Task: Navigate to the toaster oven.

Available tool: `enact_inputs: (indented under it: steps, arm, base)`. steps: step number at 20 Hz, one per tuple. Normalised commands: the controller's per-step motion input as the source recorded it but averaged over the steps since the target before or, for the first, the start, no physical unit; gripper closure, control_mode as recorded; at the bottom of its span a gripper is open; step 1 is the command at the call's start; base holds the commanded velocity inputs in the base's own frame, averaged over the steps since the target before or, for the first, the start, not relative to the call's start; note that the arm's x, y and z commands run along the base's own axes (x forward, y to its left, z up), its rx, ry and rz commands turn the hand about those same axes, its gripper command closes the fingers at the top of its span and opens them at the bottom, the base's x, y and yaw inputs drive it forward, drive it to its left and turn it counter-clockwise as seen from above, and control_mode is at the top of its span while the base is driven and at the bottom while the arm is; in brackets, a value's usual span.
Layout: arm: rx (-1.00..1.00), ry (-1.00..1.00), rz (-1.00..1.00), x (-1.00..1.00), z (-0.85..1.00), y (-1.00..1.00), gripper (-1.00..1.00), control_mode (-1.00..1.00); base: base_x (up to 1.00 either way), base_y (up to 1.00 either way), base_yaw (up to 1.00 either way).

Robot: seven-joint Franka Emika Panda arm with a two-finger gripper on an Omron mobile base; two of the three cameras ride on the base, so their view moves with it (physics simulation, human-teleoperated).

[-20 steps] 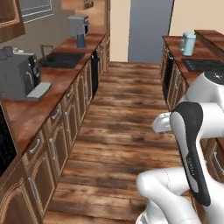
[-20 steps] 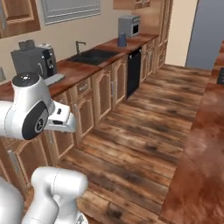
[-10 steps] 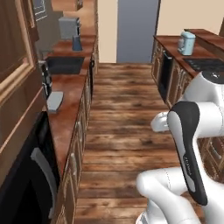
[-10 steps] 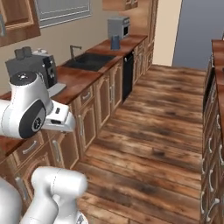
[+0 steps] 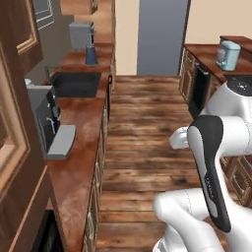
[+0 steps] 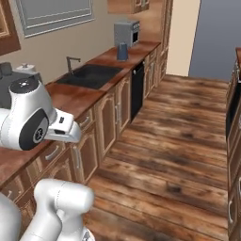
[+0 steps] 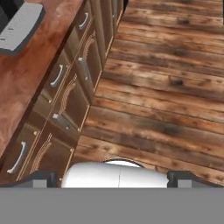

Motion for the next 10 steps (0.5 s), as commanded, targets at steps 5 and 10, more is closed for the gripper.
enact_inputs:
  steps: [5, 10]
  arm:
    - [0.0, 0.0, 0.0, 0.0, 0.0, 0.0, -1.0, 1.0]
    - [0.0, 0.0, 0.0, 0.0, 0.0, 0.0, -1.0, 1.0]
  base:
    - [1.0, 0.0, 0.0]
    - [1.0, 0.0, 0.0]
